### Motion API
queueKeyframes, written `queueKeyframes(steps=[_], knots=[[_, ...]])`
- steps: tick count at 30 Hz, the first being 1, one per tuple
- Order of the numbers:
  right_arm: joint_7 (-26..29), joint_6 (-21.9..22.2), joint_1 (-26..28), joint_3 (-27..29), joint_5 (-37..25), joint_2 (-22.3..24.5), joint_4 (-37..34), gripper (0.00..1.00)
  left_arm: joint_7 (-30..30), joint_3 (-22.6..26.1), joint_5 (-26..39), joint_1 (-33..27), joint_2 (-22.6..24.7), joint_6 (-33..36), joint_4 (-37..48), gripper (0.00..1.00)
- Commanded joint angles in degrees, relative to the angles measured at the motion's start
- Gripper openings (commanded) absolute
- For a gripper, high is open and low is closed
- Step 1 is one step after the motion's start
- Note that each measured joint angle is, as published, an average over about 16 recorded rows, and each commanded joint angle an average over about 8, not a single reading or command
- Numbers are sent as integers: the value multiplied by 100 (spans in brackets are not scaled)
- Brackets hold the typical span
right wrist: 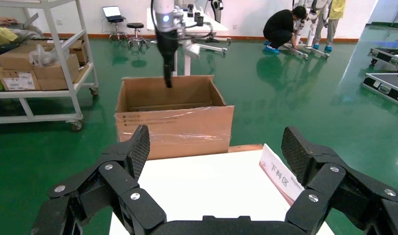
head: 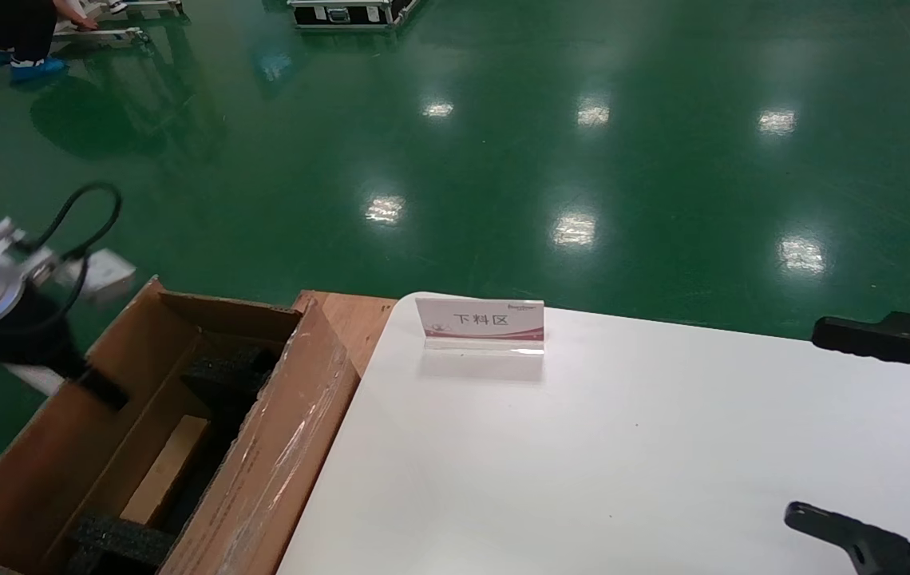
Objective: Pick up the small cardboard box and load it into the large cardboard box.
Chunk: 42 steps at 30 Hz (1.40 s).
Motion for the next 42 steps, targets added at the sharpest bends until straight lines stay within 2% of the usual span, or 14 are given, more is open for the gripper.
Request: queueKeyframes(steps=[1,11,17,21,42], knots=[[0,0,1,-1,0,0,-1,100,131,-75,42,-191,1,-90,-223,100],[-2,0,1,-4,2,1,-2,100,35,-433,349,-1062,-230,-598,-1664,100],[-3,1,1,-5,3,2,-5,100,9,-723,377,-1036,-262,-619,-1979,100],[-4,1,2,-6,4,2,-6,100,317,-1297,151,-607,-248,-486,-1988,100],[3,-3,-2,7,-3,-2,-3,100,2547,-5279,-1512,2496,-121,498,-1852,100]])
